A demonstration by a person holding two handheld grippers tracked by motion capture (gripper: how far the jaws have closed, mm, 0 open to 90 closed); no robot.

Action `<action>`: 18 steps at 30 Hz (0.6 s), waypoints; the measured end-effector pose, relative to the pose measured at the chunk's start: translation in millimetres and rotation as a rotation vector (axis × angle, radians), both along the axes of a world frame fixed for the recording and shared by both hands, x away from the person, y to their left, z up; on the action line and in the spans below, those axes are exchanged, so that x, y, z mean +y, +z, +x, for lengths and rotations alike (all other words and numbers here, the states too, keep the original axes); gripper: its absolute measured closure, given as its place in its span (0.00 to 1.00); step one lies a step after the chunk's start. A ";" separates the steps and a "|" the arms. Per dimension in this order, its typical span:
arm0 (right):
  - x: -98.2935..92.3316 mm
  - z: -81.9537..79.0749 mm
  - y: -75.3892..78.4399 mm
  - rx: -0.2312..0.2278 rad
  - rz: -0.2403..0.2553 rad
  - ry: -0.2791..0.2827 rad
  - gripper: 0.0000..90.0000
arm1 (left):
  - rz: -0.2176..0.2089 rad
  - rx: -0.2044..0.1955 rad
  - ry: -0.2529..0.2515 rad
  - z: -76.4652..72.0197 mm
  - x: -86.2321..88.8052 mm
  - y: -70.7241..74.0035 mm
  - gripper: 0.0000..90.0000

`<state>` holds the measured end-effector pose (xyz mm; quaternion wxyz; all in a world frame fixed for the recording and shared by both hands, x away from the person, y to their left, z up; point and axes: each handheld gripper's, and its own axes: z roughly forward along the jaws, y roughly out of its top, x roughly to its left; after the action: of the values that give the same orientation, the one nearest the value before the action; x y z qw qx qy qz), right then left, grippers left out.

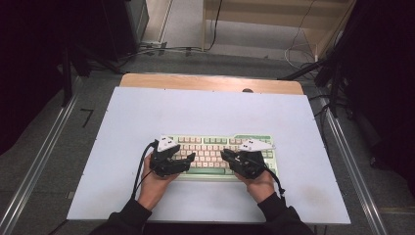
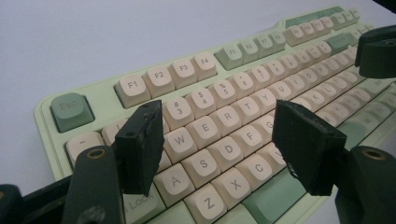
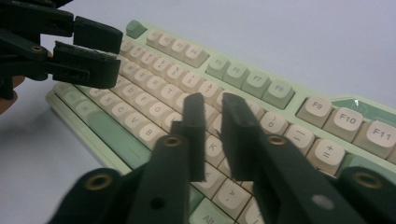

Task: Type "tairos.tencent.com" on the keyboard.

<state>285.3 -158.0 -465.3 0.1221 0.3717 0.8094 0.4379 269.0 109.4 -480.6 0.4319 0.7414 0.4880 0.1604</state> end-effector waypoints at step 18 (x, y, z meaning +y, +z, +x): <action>15.7 -2.7 -16.5 0.048 -0.051 0.063 0.97 | 0.005 0.004 0.006 0.2 -1.3 -0.6 0.32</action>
<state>282.6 -142.3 -481.8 0.0984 0.3533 0.8343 0.4117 269.3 108.1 -481.2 0.4288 0.7413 0.4906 0.1613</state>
